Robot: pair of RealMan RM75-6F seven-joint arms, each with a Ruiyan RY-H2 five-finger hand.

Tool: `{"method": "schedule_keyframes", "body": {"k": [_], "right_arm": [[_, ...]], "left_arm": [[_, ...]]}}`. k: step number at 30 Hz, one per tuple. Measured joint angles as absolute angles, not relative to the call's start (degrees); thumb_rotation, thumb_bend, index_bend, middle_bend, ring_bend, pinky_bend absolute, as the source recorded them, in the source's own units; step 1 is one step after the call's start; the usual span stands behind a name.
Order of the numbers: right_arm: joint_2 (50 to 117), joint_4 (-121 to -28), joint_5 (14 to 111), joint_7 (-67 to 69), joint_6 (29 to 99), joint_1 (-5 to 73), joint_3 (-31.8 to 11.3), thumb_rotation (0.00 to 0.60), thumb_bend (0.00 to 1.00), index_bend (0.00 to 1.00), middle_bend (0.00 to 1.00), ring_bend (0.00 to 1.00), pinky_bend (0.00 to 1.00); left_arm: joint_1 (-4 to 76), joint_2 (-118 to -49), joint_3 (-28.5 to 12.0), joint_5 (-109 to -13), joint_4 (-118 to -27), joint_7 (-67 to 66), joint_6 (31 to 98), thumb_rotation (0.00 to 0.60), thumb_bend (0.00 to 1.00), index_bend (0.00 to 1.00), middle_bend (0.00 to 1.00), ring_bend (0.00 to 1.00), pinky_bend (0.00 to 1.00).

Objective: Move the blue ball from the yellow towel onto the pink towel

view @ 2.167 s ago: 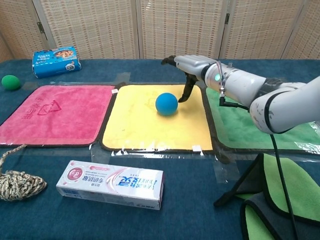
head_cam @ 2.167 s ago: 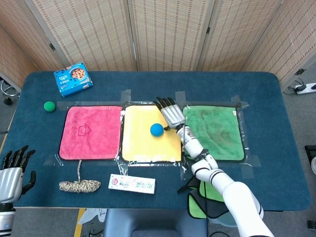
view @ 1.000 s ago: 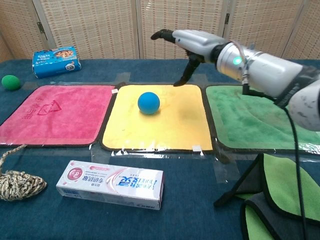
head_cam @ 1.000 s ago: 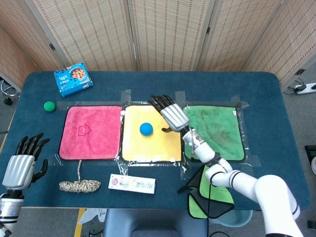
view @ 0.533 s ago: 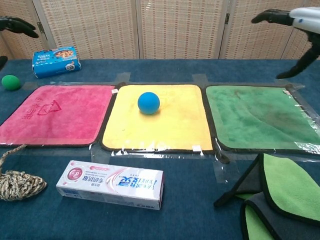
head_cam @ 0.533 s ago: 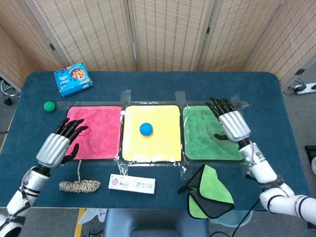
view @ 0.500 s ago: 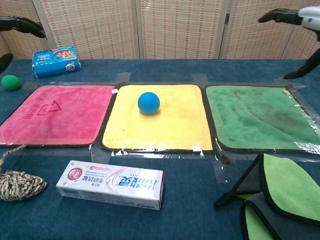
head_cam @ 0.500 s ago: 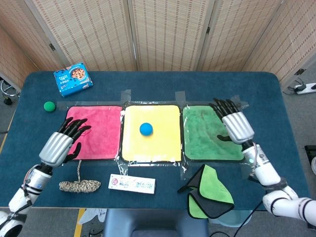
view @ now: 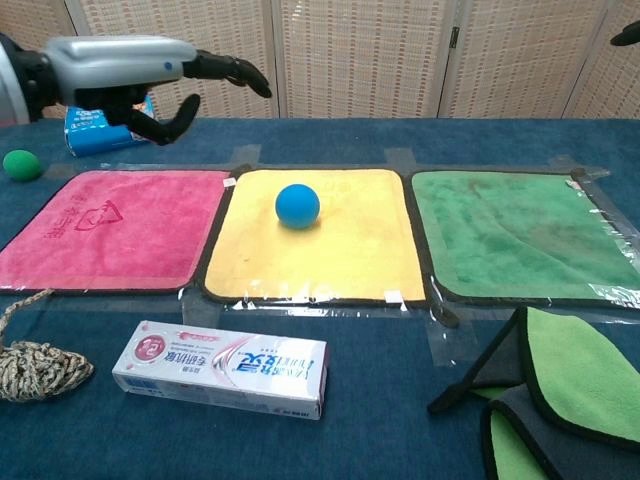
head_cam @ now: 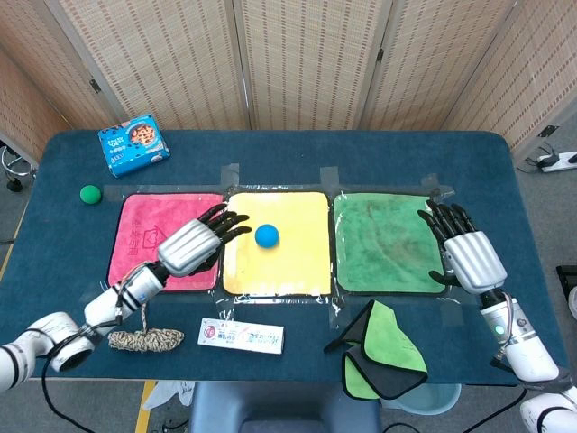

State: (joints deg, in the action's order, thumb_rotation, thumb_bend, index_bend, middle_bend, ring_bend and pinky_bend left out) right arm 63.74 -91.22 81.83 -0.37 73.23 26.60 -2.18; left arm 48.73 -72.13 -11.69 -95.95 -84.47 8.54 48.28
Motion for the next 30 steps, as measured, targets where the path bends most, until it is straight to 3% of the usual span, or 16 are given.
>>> {"method": "schedule_keyframes", "body": {"k": [11, 15, 20, 30], "right_arm": [[63.42, -91.55, 83.95, -0.40, 73.97, 24.57, -2.21, 0.600, 0.08, 0.00, 0.00, 0.00, 0.00], [63.65, -91.14, 83.91, -0.44, 73.81, 24.19, -2.53, 0.600, 0.08, 0.00, 0.00, 0.00, 0.00], [63.94, -90.79, 84.10, -0.47, 73.50, 23.79, -2.83, 0.600, 0.08, 0.00, 0.00, 0.00, 0.00], [64.42, -89.56, 83.97, 0.37, 73.00, 22.84, -3.16, 0.600, 0.08, 0.00, 0.00, 0.00, 0.00]], "left_arm": [[59.55, -79.76, -12.65, -89.63, -76.85, 6.91, 36.10, 0.594, 0.99, 0.11, 0.09, 0.10, 0.04], [61.67, -81.12, -12.87, -86.19, -75.58, 5.94, 32.68, 0.487, 1.00, 0.10, 0.09, 0.07, 0.01], [64.37, -83.46, -12.81, -82.21, -72.79, 3.38, 28.98, 0.412, 1.00, 0.10, 0.09, 0.07, 0.01], [67.41, -87.92, -11.11, -74.71, -66.67, -1.54, 24.06, 0.382, 1.00, 0.13, 0.09, 0.08, 0.01]]}}
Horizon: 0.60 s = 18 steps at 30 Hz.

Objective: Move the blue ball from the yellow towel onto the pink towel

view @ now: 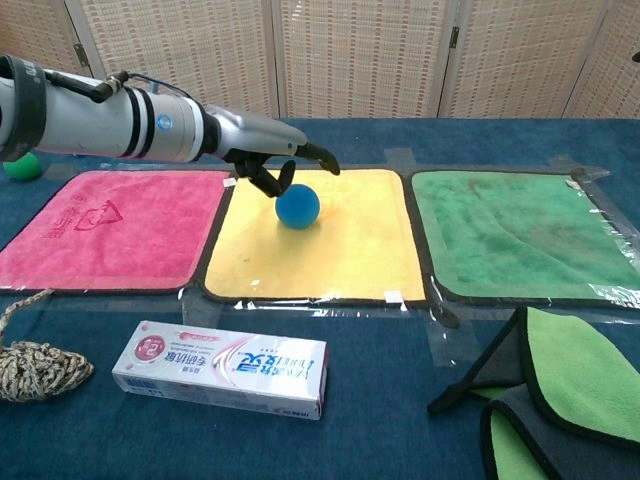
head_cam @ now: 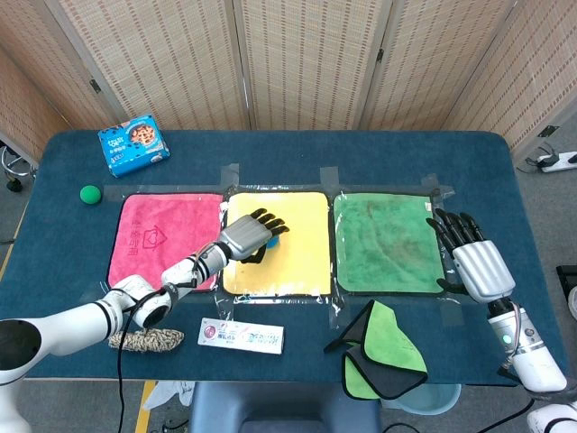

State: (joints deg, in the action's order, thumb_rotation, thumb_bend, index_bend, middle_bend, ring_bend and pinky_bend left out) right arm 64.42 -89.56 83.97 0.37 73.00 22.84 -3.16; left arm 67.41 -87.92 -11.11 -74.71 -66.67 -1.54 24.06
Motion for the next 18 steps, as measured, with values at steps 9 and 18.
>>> {"method": "schedule_keyframes", "body": {"k": [9, 18], "right_arm": [[65.18, -88.52, 84.30, 0.97, 72.47, 22.51, -3.56, 0.600, 0.08, 0.00, 0.00, 0.00, 0.00], [65.68, -87.75, 84.64, 1.75, 72.34, 22.03, -3.71, 0.600, 0.08, 0.00, 0.00, 0.00, 0.00]], "left_arm": [[69.34, -91.12, -9.91, -70.35, -63.49, -4.03, 22.52, 0.381, 1.00, 0.16, 0.10, 0.09, 0.01], [70.96, -93.51, -8.75, -68.22, -61.83, -7.04, 22.55, 0.364, 1.00, 0.19, 0.13, 0.10, 0.01]]}}
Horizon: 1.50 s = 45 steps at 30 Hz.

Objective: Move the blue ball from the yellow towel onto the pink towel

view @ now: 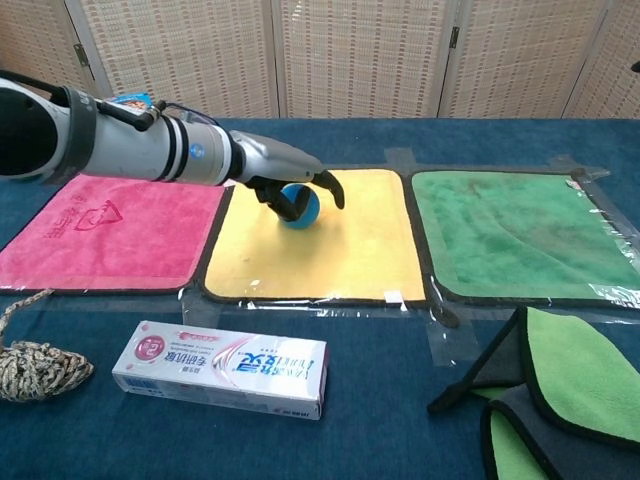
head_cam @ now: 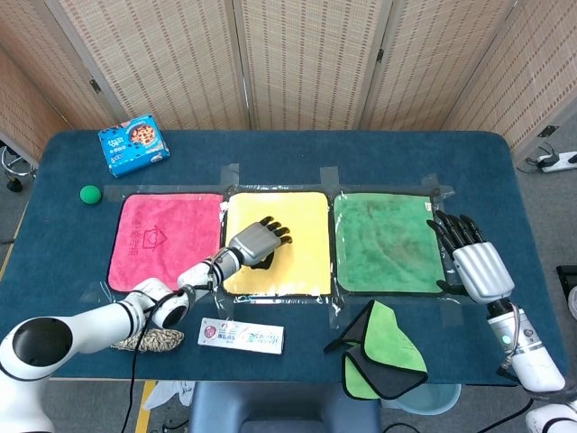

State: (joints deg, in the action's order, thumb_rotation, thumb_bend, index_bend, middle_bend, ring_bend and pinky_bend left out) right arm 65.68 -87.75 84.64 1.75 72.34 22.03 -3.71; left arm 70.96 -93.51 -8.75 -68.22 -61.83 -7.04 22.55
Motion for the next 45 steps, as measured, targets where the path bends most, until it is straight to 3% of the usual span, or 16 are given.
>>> {"method": "schedule_keyframes", "body": {"k": [25, 45], "right_arm": [[66.44, -85.33, 85.22, 4.49, 72.38, 20.65, -3.94, 0.600, 0.08, 0.00, 0.00, 0.00, 0.00], [66.69, -85.80, 85.94, 4.71, 73.09, 20.32, -4.48, 0.600, 0.08, 0.00, 0.00, 0.00, 0.00]], "left_arm": [[73.02, -94.52, -5.48, -58.74, -61.10, -16.25, 25.01, 0.334, 1.00, 0.33, 0.29, 0.22, 0.02], [70.71, -83.66, -0.89, -59.42, -71.25, -19.63, 27.35, 0.278, 1.00, 0.36, 0.35, 0.28, 0.04]]}}
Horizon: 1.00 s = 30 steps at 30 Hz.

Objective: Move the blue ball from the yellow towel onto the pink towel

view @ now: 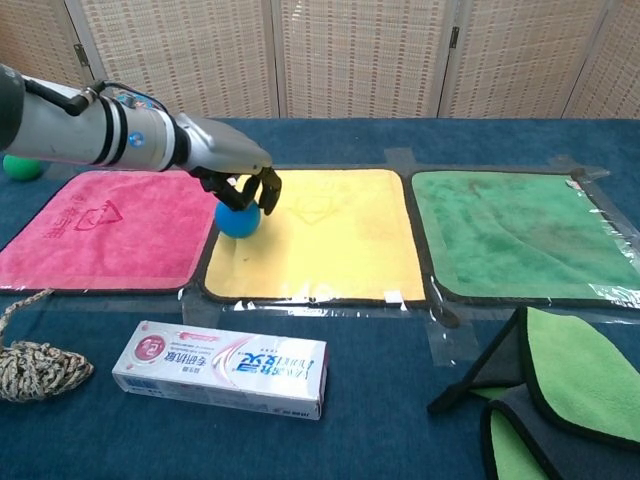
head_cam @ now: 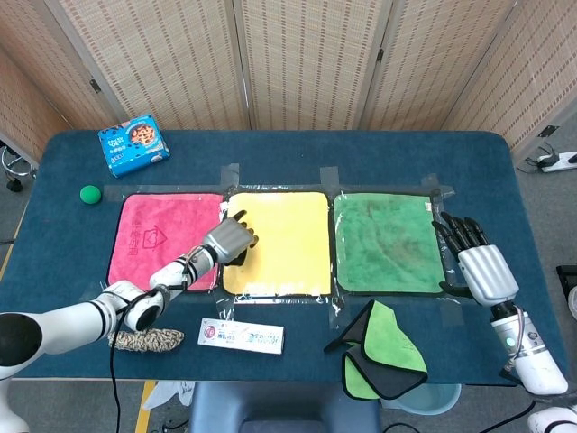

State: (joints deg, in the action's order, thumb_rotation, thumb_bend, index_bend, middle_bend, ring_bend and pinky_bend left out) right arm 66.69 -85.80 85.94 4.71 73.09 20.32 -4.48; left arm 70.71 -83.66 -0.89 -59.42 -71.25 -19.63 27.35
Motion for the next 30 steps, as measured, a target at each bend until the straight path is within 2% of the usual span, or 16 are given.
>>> {"method": "schedule_keyframes", "body": {"k": [10, 30], "right_arm": [[66.87, -85.97, 86.53, 4.98, 73.55, 20.09, -4.49, 0.600, 0.08, 0.00, 0.00, 0.00, 0.00], [67.44, -85.23, 86.60, 5.92, 73.56, 19.63, -4.39, 0.600, 0.08, 0.00, 0.00, 0.00, 0.00]], "left_arm": [[68.25, -78.06, -2.19, -61.57, -78.66, -17.14, 32.13, 0.256, 1.00, 0.34, 0.35, 0.27, 0.06], [66.52, -82.53, 1.64, -67.10, -77.79, -22.98, 33.29, 0.244, 1.00, 0.35, 0.35, 0.25, 0.05]]}}
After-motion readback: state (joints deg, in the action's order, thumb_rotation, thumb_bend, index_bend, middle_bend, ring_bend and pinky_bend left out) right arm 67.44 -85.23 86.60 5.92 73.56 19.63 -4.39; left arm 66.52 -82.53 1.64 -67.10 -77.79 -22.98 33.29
